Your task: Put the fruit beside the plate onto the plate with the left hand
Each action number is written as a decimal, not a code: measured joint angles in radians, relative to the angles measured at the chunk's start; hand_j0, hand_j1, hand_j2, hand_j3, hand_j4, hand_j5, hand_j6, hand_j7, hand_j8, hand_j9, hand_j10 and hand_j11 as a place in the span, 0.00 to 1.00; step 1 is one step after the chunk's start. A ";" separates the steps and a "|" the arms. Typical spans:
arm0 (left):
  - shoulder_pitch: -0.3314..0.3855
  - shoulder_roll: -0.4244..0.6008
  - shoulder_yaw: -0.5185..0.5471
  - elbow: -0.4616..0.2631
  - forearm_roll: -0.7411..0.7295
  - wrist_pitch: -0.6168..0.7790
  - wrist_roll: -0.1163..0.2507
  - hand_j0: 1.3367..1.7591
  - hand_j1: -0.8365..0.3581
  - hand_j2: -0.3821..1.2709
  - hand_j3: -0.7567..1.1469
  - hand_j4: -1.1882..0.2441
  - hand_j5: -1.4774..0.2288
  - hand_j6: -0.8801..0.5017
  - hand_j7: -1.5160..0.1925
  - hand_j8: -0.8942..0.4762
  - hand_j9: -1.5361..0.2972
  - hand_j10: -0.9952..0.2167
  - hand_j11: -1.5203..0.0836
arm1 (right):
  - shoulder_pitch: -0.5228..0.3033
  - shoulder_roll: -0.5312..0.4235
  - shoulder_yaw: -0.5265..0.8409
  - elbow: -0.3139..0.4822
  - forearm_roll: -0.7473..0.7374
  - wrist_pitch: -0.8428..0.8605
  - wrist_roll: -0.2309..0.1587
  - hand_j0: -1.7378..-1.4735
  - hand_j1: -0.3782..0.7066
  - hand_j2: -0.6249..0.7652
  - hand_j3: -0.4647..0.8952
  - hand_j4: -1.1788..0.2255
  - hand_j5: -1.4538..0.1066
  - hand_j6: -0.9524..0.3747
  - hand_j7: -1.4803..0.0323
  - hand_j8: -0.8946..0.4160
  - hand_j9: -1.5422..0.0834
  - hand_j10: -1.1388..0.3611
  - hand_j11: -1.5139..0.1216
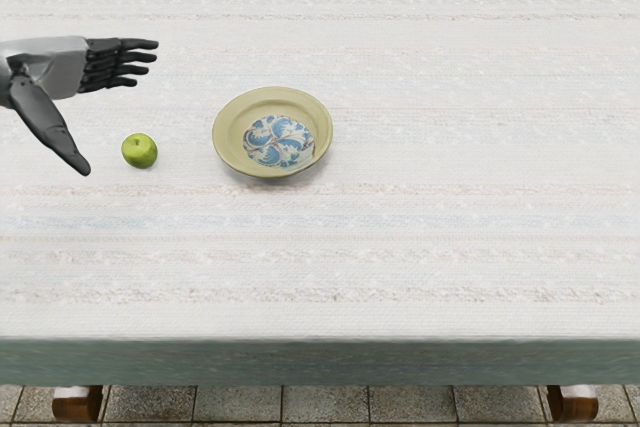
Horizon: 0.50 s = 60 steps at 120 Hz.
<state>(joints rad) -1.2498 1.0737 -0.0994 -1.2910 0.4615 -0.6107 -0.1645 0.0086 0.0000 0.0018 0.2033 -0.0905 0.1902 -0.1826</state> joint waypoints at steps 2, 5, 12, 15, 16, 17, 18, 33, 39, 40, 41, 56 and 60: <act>0.000 0.000 0.000 0.000 0.000 0.000 0.000 0.76 0.99 0.23 0.40 0.83 0.87 0.63 0.89 0.65 0.84 0.82 0.95 | 0.000 0.000 0.000 0.000 0.000 0.000 0.000 0.30 0.04 0.45 0.34 0.83 0.92 0.71 0.97 0.67 0.94 0.75 0.91; 0.000 0.000 0.000 0.000 0.001 0.000 0.000 0.76 0.99 0.23 0.40 0.83 0.87 0.63 0.89 0.65 0.84 0.82 0.95 | 0.001 0.000 0.000 0.000 0.000 0.000 0.000 0.30 0.04 0.45 0.34 0.83 0.92 0.71 0.97 0.67 0.94 0.75 0.91; 0.000 0.000 0.000 0.000 0.012 0.000 0.007 0.76 0.99 0.23 0.40 0.83 0.87 0.63 0.89 0.65 0.84 0.82 0.95 | 0.001 0.000 -0.001 -0.001 0.000 0.000 -0.001 0.30 0.04 0.45 0.34 0.83 0.92 0.71 0.97 0.67 0.94 0.75 0.91; -0.002 -0.001 0.000 0.000 0.023 0.000 0.025 0.76 0.99 0.23 0.40 0.83 0.87 0.63 0.89 0.65 0.84 0.82 0.95 | 0.002 0.000 0.000 -0.001 0.000 0.000 -0.001 0.30 0.04 0.45 0.34 0.83 0.92 0.71 0.97 0.67 0.94 0.75 0.91; -0.003 -0.002 -0.001 0.000 0.026 0.000 0.036 0.76 0.99 0.23 0.40 0.83 0.87 0.63 0.89 0.65 0.84 0.82 0.95 | 0.002 0.000 0.000 -0.001 0.000 0.000 -0.001 0.30 0.04 0.45 0.34 0.83 0.92 0.71 0.97 0.67 0.94 0.75 0.91; -0.005 -0.003 -0.001 -0.001 0.029 0.000 0.049 0.76 0.99 0.23 0.40 0.83 0.87 0.63 0.89 0.65 0.84 0.82 0.95 | 0.002 0.000 0.000 -0.001 0.000 0.000 -0.001 0.30 0.04 0.45 0.34 0.83 0.92 0.71 0.97 0.67 0.94 0.75 0.91; -0.007 -0.006 -0.001 -0.001 0.031 0.000 0.065 0.76 0.99 0.23 0.40 0.83 0.87 0.63 0.89 0.65 0.84 0.82 0.95 | 0.002 0.000 0.000 -0.002 0.000 0.000 -0.001 0.30 0.04 0.45 0.34 0.83 0.92 0.71 0.97 0.67 0.94 0.75 0.91; -0.166 -0.130 -0.009 -0.007 0.051 0.000 0.432 0.76 0.99 0.23 0.40 0.83 0.87 0.63 0.89 0.65 0.84 0.82 0.95 | 0.000 0.000 0.000 -0.002 0.000 0.000 -0.001 0.30 0.04 0.45 0.34 0.83 0.92 0.71 0.97 0.67 0.94 0.75 0.91; -0.226 -0.129 -0.012 -0.010 0.056 0.000 0.563 0.76 0.99 0.23 0.40 0.83 0.87 0.63 0.89 0.65 0.84 0.82 0.95 | -0.002 0.000 0.000 -0.002 0.000 0.000 -0.001 0.30 0.04 0.45 0.34 0.83 0.92 0.71 0.97 0.67 0.94 0.75 0.91; -0.233 -0.127 -0.012 -0.010 0.059 0.000 0.579 0.76 0.99 0.23 0.40 0.83 0.87 0.63 0.89 0.65 0.84 0.82 0.95 | -0.002 0.000 0.000 -0.002 0.000 0.000 -0.001 0.30 0.04 0.45 0.34 0.83 0.92 0.71 0.97 0.67 0.94 0.75 0.91; -0.237 -0.127 -0.012 -0.011 0.063 0.000 0.594 0.76 0.99 0.23 0.40 0.83 0.87 0.63 0.89 0.65 0.84 0.82 0.95 | -0.003 0.000 0.000 -0.002 0.000 0.000 -0.001 0.30 0.04 0.45 0.34 0.83 0.92 0.71 0.97 0.67 0.94 0.75 0.91; -0.225 -0.175 -0.014 -0.014 0.172 -0.001 0.721 0.76 0.99 0.23 0.40 0.83 0.87 0.63 0.89 0.65 0.84 0.82 0.95 | -0.006 0.000 0.000 -0.002 0.000 0.000 -0.001 0.30 0.04 0.45 0.34 0.83 0.92 0.71 0.97 0.67 0.94 0.75 0.91; -0.227 -0.205 -0.014 -0.015 0.201 0.000 0.736 0.76 0.99 0.23 0.40 0.83 0.87 0.63 0.89 0.65 0.84 0.82 0.95 | -0.006 0.000 0.000 -0.002 0.000 0.000 -0.001 0.30 0.04 0.45 0.34 0.83 0.92 0.71 0.97 0.67 0.94 0.75 0.91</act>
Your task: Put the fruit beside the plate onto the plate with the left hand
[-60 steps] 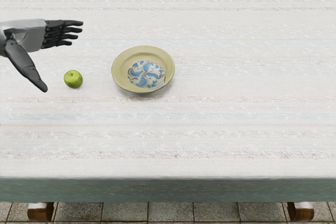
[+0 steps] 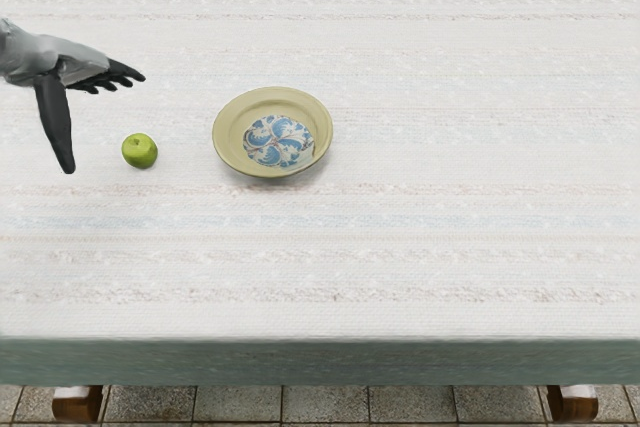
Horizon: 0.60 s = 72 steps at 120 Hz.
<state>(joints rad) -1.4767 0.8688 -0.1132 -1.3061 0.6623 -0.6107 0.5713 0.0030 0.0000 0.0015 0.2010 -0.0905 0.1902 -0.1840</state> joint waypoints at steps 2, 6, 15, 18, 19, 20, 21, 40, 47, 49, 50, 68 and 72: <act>0.000 -0.005 0.000 -0.008 0.018 0.009 0.006 0.76 0.99 0.23 0.40 0.83 0.87 0.63 0.89 0.65 0.84 0.82 0.95 | 0.000 0.000 0.000 0.000 0.000 0.000 0.000 0.30 0.04 0.45 0.34 0.83 0.92 0.71 0.97 0.67 0.94 0.75 0.91; 0.002 -0.008 -0.001 -0.035 0.060 0.041 0.015 0.76 0.99 0.23 0.40 0.83 0.87 0.63 0.89 0.65 0.84 0.82 0.95 | -0.002 0.000 0.000 0.000 0.000 0.000 0.000 0.30 0.04 0.45 0.34 0.83 0.92 0.71 0.97 0.67 0.94 0.75 0.91; 0.009 -0.029 0.002 -0.076 0.134 0.106 0.028 0.76 0.99 0.23 0.40 0.83 0.87 0.63 0.89 0.65 0.84 0.82 0.95 | -0.003 0.000 0.000 0.000 0.000 0.000 0.000 0.30 0.04 0.45 0.34 0.83 0.92 0.71 0.97 0.67 0.94 0.75 0.91; 0.042 -0.077 0.006 -0.083 0.171 0.133 0.030 0.76 0.99 0.23 0.40 0.83 0.87 0.63 0.89 0.65 0.84 0.82 0.95 | -0.003 0.000 0.000 0.000 0.000 0.000 0.000 0.30 0.04 0.45 0.34 0.83 0.92 0.71 0.97 0.67 0.94 0.75 0.91; 0.050 -0.087 0.008 -0.085 0.185 0.143 0.031 0.76 0.99 0.23 0.40 0.83 0.87 0.63 0.89 0.65 0.84 0.82 0.95 | -0.003 0.000 0.000 0.000 0.000 0.000 0.000 0.30 0.04 0.45 0.34 0.83 0.92 0.71 0.97 0.67 0.94 0.75 0.91; 0.058 -0.098 0.009 -0.086 0.199 0.153 0.032 0.76 0.99 0.23 0.40 0.83 0.87 0.63 0.89 0.65 0.84 0.82 0.95 | -0.004 0.000 0.000 0.000 0.000 0.000 0.000 0.30 0.04 0.45 0.34 0.83 0.92 0.71 0.97 0.67 0.94 0.75 0.91; 0.063 -0.104 0.010 -0.088 0.212 0.162 0.032 0.76 0.99 0.23 0.40 0.83 0.87 0.63 0.89 0.65 0.84 0.82 0.95 | -0.004 0.000 0.000 0.000 0.000 0.000 0.000 0.30 0.04 0.45 0.34 0.83 0.92 0.71 0.97 0.67 0.94 0.75 0.91; 0.099 -0.151 0.023 -0.080 0.370 0.284 0.038 0.76 0.99 0.23 0.40 0.83 0.87 0.63 0.89 0.65 0.84 0.82 0.95 | -0.004 0.000 0.000 0.000 0.000 0.000 0.000 0.30 0.04 0.45 0.34 0.83 0.92 0.71 0.97 0.67 0.94 0.75 0.91; 0.125 -0.182 0.029 -0.063 0.399 0.313 0.039 0.76 0.99 0.23 0.40 0.83 0.87 0.63 0.89 0.65 0.84 0.82 0.95 | -0.004 0.000 0.000 0.000 0.000 0.000 0.000 0.30 0.04 0.45 0.34 0.83 0.92 0.71 0.97 0.67 0.94 0.75 0.91; 0.133 -0.194 0.031 -0.053 0.404 0.320 0.039 0.76 0.99 0.23 0.40 0.83 0.87 0.63 0.89 0.65 0.84 0.82 0.95 | -0.004 0.000 0.000 0.000 0.000 0.000 0.000 0.30 0.04 0.45 0.34 0.83 0.92 0.71 0.97 0.67 0.94 0.75 0.91; 0.136 -0.201 0.032 -0.046 0.408 0.323 0.039 0.76 0.99 0.23 0.40 0.83 0.87 0.63 0.89 0.65 0.84 0.82 0.95 | -0.004 0.000 0.000 0.000 0.000 0.000 0.000 0.30 0.04 0.45 0.34 0.83 0.92 0.71 0.97 0.67 0.94 0.75 0.91; 0.169 -0.261 0.041 0.022 0.474 0.370 0.039 0.76 0.99 0.23 0.40 0.82 0.86 0.63 0.89 0.65 0.84 0.82 0.95 | -0.005 0.000 0.000 0.000 0.000 0.000 0.000 0.30 0.04 0.45 0.34 0.83 0.92 0.71 0.97 0.67 0.94 0.75 0.91; 0.178 -0.261 0.044 0.030 0.481 0.378 0.039 0.76 0.99 0.23 0.40 0.82 0.86 0.63 0.89 0.65 0.84 0.82 0.95 | -0.005 0.000 0.000 0.000 0.000 0.000 0.000 0.30 0.04 0.45 0.34 0.83 0.92 0.71 0.97 0.67 0.94 0.75 0.91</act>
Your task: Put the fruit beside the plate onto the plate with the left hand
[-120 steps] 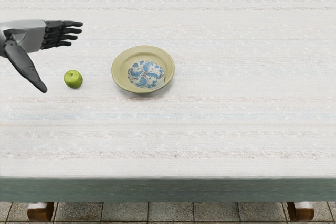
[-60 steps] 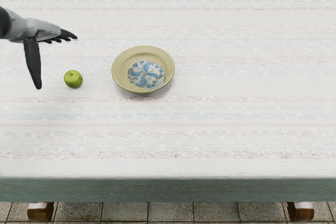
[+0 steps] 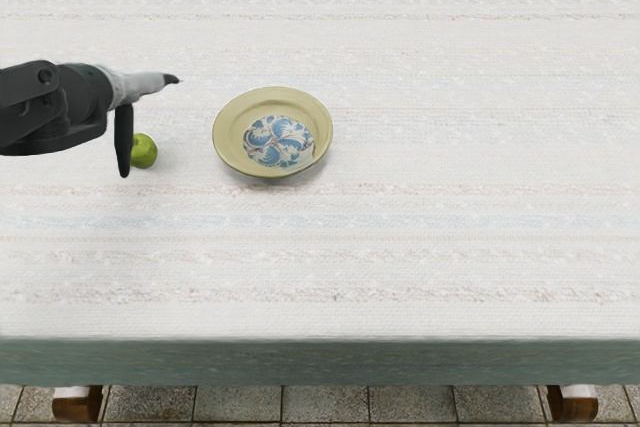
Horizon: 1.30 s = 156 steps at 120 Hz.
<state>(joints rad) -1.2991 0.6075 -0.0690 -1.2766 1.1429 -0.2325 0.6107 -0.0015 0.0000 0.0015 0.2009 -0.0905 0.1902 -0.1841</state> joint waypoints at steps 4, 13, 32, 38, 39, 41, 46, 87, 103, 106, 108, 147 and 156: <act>0.007 -0.001 0.004 0.011 0.006 0.008 0.000 0.76 0.99 0.23 0.40 0.82 0.86 0.63 0.88 0.65 0.84 0.82 0.95 | 0.000 0.000 0.000 0.000 0.000 0.000 0.000 0.30 0.04 0.45 0.34 0.83 0.92 0.71 0.97 0.67 0.94 0.75 0.91; 0.027 -0.013 0.016 0.035 0.037 0.034 0.000 0.76 0.99 0.23 0.40 0.82 0.86 0.63 0.88 0.65 0.84 0.82 0.94 | 0.000 0.000 0.000 0.000 0.000 0.000 0.000 0.30 0.04 0.45 0.34 0.83 0.92 0.71 0.97 0.67 0.94 0.75 0.91; 0.045 -0.037 0.025 0.099 0.065 0.062 0.000 0.76 0.99 0.23 0.40 0.82 0.86 0.63 0.88 0.65 0.83 0.81 0.94 | 0.000 0.000 0.000 0.000 0.000 0.000 0.000 0.30 0.04 0.45 0.34 0.83 0.92 0.71 0.97 0.67 0.94 0.75 0.91; 0.064 -0.079 0.026 0.126 0.068 0.066 0.000 0.76 0.99 0.23 0.40 0.82 0.86 0.63 0.88 0.65 0.83 0.81 0.94 | 0.000 0.000 0.000 0.000 0.000 0.000 0.000 0.30 0.04 0.45 0.34 0.83 0.92 0.71 0.97 0.67 0.94 0.75 0.91; 0.066 -0.085 0.026 0.131 0.068 0.066 0.000 0.76 0.99 0.23 0.40 0.82 0.86 0.63 0.88 0.65 0.83 0.81 0.94 | 0.000 0.000 0.000 0.000 0.000 0.000 0.000 0.30 0.04 0.45 0.34 0.83 0.92 0.71 0.97 0.67 0.94 0.75 0.91; 0.067 -0.091 0.026 0.139 0.069 0.067 0.000 0.76 0.99 0.23 0.40 0.82 0.86 0.63 0.88 0.65 0.83 0.81 0.94 | 0.000 0.000 0.000 0.000 0.000 0.000 0.000 0.30 0.04 0.45 0.34 0.83 0.92 0.71 0.97 0.67 0.94 0.75 0.91; 0.066 -0.101 0.027 0.154 0.071 0.068 0.000 0.76 0.99 0.23 0.40 0.82 0.86 0.63 0.88 0.65 0.83 0.81 0.94 | 0.000 0.000 0.000 0.000 0.000 0.000 0.000 0.30 0.04 0.45 0.34 0.83 0.92 0.71 0.97 0.67 0.94 0.75 0.91; 0.089 -0.129 0.085 0.225 0.107 0.131 0.000 0.76 0.92 0.24 0.40 0.78 0.81 0.58 0.83 0.60 0.79 0.76 0.89 | 0.000 0.000 0.000 0.000 0.000 0.000 0.000 0.30 0.04 0.45 0.34 0.83 0.92 0.71 0.97 0.67 0.94 0.75 0.91; 0.090 -0.129 0.096 0.232 0.110 0.157 0.000 0.76 0.84 0.25 0.40 0.72 0.75 0.52 0.77 0.54 0.73 0.69 0.83 | 0.000 0.000 0.000 0.000 0.000 0.000 0.000 0.30 0.04 0.45 0.34 0.83 0.92 0.71 0.97 0.67 0.94 0.75 0.91; 0.090 -0.129 0.096 0.233 0.110 0.160 0.000 0.76 0.83 0.25 0.40 0.71 0.74 0.51 0.76 0.53 0.72 0.68 0.81 | 0.000 0.000 0.000 0.000 0.000 0.000 0.000 0.30 0.04 0.45 0.34 0.83 0.92 0.71 0.97 0.67 0.94 0.75 0.91; 0.091 -0.129 0.097 0.233 0.109 0.163 0.000 0.76 0.82 0.25 0.40 0.70 0.73 0.51 0.75 0.52 0.71 0.67 0.81 | 0.000 0.000 0.000 0.000 0.000 0.000 0.000 0.30 0.04 0.45 0.34 0.83 0.92 0.71 0.97 0.67 0.94 0.75 0.91; 0.097 -0.157 0.104 0.235 0.110 0.185 0.000 0.76 0.72 0.27 0.40 0.63 0.65 0.43 0.68 0.45 0.64 0.59 0.72 | 0.000 0.000 0.000 0.000 0.000 0.000 0.000 0.30 0.04 0.45 0.34 0.83 0.92 0.71 0.97 0.67 0.94 0.75 0.91; 0.098 -0.158 0.107 0.235 0.111 0.186 0.000 0.76 0.71 0.27 0.40 0.63 0.65 0.43 0.67 0.44 0.63 0.58 0.72 | 0.000 0.000 0.000 0.000 0.000 0.000 0.000 0.30 0.04 0.45 0.34 0.83 0.92 0.71 0.97 0.67 0.94 0.75 0.91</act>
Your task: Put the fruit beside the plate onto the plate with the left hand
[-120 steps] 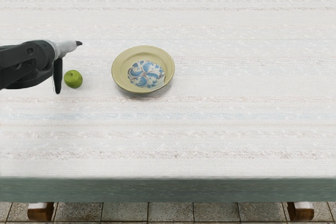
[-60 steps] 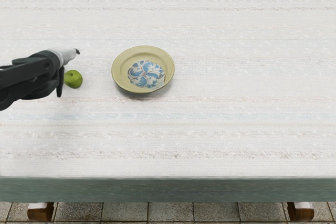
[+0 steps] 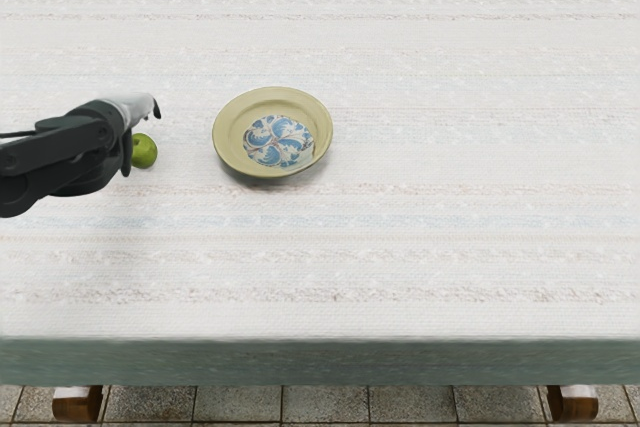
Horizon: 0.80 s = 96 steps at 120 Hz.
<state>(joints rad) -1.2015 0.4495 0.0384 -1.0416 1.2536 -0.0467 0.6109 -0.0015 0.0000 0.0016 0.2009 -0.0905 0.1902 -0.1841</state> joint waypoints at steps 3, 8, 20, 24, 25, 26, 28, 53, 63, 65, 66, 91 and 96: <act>0.010 0.000 0.001 0.000 0.000 0.000 0.000 0.76 0.70 0.27 0.40 0.62 0.64 0.42 0.66 0.44 0.63 0.58 0.71 | 0.000 0.000 0.000 0.000 0.000 0.000 0.000 0.30 0.04 0.45 0.34 0.83 0.92 0.71 0.97 0.67 0.94 0.75 0.91; 0.017 -0.008 0.001 0.000 0.000 0.000 0.000 0.76 0.68 0.27 0.40 0.61 0.63 0.41 0.65 0.42 0.62 0.56 0.70 | 0.000 0.000 0.000 0.000 0.000 0.000 0.000 0.30 0.04 0.45 0.34 0.83 0.92 0.71 0.97 0.67 0.94 0.75 0.91; 0.022 -0.010 0.002 0.000 0.001 0.000 0.000 0.76 0.66 0.27 0.40 0.59 0.61 0.39 0.63 0.40 0.60 0.54 0.68 | 0.000 0.000 0.000 0.000 0.000 0.000 0.000 0.30 0.04 0.45 0.34 0.83 0.92 0.71 0.97 0.67 0.94 0.75 0.91; 0.023 -0.009 0.003 0.000 0.001 0.000 0.000 0.76 0.65 0.27 0.40 0.59 0.60 0.39 0.63 0.40 0.60 0.54 0.67 | 0.000 0.000 0.000 0.000 0.000 0.000 0.000 0.30 0.04 0.45 0.34 0.83 0.92 0.71 0.97 0.67 0.94 0.75 0.91; 0.023 -0.009 0.003 0.000 0.001 0.000 0.000 0.76 0.65 0.27 0.40 0.59 0.60 0.38 0.63 0.40 0.59 0.53 0.67 | 0.000 0.000 0.000 0.000 0.000 0.000 0.000 0.30 0.04 0.45 0.34 0.83 0.92 0.71 0.97 0.67 0.94 0.75 0.91; 0.023 -0.009 0.003 0.000 0.001 0.001 0.000 0.76 0.65 0.27 0.40 0.59 0.60 0.38 0.62 0.40 0.59 0.53 0.67 | 0.000 0.000 0.000 0.000 0.000 0.000 0.000 0.30 0.04 0.45 0.34 0.83 0.92 0.71 0.97 0.67 0.94 0.75 0.91; 0.023 -0.008 0.003 0.000 0.001 0.001 0.000 0.76 0.64 0.28 0.40 0.58 0.60 0.38 0.62 0.40 0.59 0.53 0.67 | 0.000 0.000 0.000 0.000 0.000 0.000 0.000 0.30 0.04 0.45 0.34 0.83 0.92 0.71 0.97 0.67 0.94 0.75 0.91; 0.023 -0.008 0.003 0.000 0.001 0.024 0.000 0.76 0.62 0.28 0.40 0.57 0.58 0.36 0.60 0.38 0.57 0.51 0.65 | 0.000 0.000 0.000 0.000 0.000 0.000 0.000 0.30 0.04 0.45 0.34 0.83 0.92 0.71 0.97 0.67 0.94 0.75 0.91; 0.023 -0.008 0.003 0.000 0.002 0.029 0.000 0.76 0.61 0.28 0.40 0.56 0.57 0.35 0.59 0.37 0.56 0.50 0.63 | 0.000 0.000 0.000 0.000 0.000 0.000 0.000 0.30 0.04 0.45 0.34 0.83 0.92 0.71 0.97 0.67 0.94 0.75 0.91; 0.023 -0.008 0.003 0.000 0.002 0.029 0.000 0.76 0.60 0.28 0.40 0.56 0.57 0.35 0.59 0.37 0.56 0.50 0.63 | 0.000 0.000 0.000 0.000 0.000 0.000 0.000 0.30 0.04 0.45 0.34 0.83 0.92 0.71 0.97 0.67 0.94 0.75 0.91; 0.023 -0.008 0.003 0.000 0.002 0.030 0.000 0.76 0.60 0.28 0.40 0.55 0.57 0.35 0.59 0.36 0.56 0.50 0.63 | 0.000 0.000 0.000 0.000 0.000 0.000 0.000 0.30 0.04 0.45 0.34 0.83 0.92 0.71 0.97 0.67 0.94 0.75 0.91; 0.040 -0.005 0.003 0.000 0.002 0.034 0.000 0.76 0.55 0.29 0.40 0.52 0.53 0.32 0.55 0.33 0.52 0.46 0.59 | 0.000 0.000 0.000 0.000 0.000 0.000 0.000 0.30 0.04 0.45 0.34 0.83 0.92 0.71 0.97 0.67 0.94 0.75 0.91; 0.041 -0.004 0.003 0.000 0.002 0.035 0.000 0.76 0.54 0.29 0.40 0.51 0.52 0.31 0.54 0.32 0.51 0.44 0.58 | 0.000 0.000 0.000 0.000 0.000 0.000 0.000 0.30 0.04 0.45 0.34 0.83 0.92 0.71 0.97 0.67 0.94 0.75 0.91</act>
<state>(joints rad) -1.1608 0.4457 0.0414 -1.0416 1.2560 -0.0117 0.6109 -0.0015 0.0000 0.0016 0.2009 -0.0905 0.1902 -0.1841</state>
